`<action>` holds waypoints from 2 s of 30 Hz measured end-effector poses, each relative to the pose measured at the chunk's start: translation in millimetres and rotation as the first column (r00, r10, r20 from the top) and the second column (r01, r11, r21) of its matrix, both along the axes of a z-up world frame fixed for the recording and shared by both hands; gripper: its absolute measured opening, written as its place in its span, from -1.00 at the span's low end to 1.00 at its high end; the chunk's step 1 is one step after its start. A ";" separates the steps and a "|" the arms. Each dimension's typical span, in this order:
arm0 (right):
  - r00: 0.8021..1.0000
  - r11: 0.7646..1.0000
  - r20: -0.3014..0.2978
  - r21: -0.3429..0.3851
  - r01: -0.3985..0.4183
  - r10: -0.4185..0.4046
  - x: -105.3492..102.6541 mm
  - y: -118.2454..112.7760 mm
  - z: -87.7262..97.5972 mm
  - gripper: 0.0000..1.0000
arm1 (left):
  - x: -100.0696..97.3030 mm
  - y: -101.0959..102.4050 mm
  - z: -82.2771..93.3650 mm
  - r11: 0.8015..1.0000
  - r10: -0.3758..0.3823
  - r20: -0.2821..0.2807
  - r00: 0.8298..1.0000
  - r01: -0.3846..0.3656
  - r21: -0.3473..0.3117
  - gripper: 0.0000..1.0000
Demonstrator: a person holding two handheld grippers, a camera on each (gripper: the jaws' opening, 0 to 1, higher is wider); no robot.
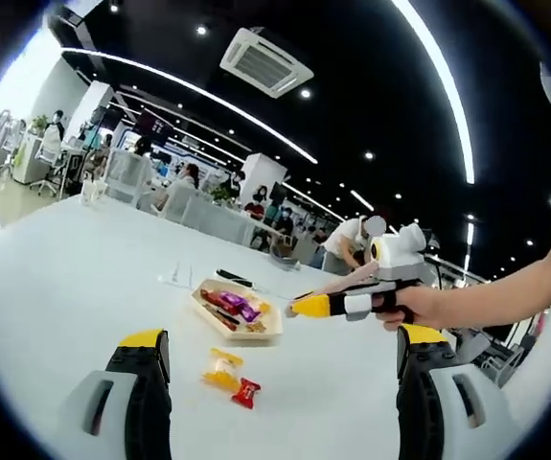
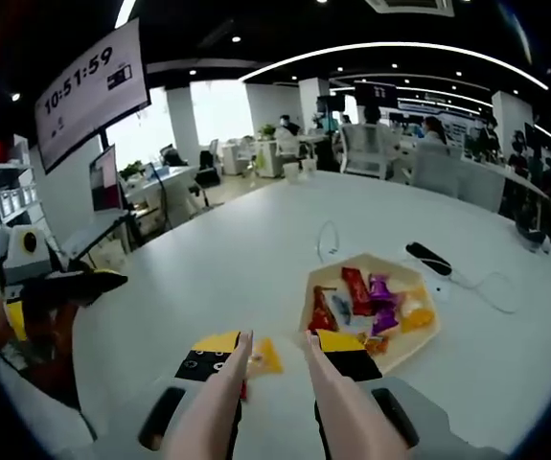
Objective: Place the target food into the container with the food tongs after gripping and lifting it, then release it inside without dropping or visibly crushing the food.
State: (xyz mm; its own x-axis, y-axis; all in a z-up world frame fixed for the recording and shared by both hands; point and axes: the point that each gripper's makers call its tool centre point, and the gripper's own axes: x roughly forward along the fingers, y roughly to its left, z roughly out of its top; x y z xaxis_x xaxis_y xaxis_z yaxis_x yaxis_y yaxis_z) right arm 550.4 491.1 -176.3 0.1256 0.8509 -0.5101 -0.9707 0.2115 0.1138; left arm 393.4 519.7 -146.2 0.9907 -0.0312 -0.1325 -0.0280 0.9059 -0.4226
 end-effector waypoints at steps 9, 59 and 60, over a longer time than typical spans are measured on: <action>1.000 1.000 -0.016 -0.015 -0.016 0.016 -22.1 -1.8 -10.3 -0.44 | -4.5 -6.8 -11.9 0.997 -0.038 -0.068 0.997 0.034 -0.065 0.99; 0.991 0.984 -0.030 -0.122 -0.132 0.129 -66.3 9.3 -59.4 -0.44 | -6.1 -6.6 -22.8 1.000 -0.018 -0.028 0.999 0.018 -0.025 0.99; 0.991 0.983 -0.029 -0.126 -0.135 0.132 -67.7 8.6 -59.9 -0.44 | -6.3 -6.5 -23.3 1.000 -0.019 -0.031 0.999 0.018 -0.026 0.99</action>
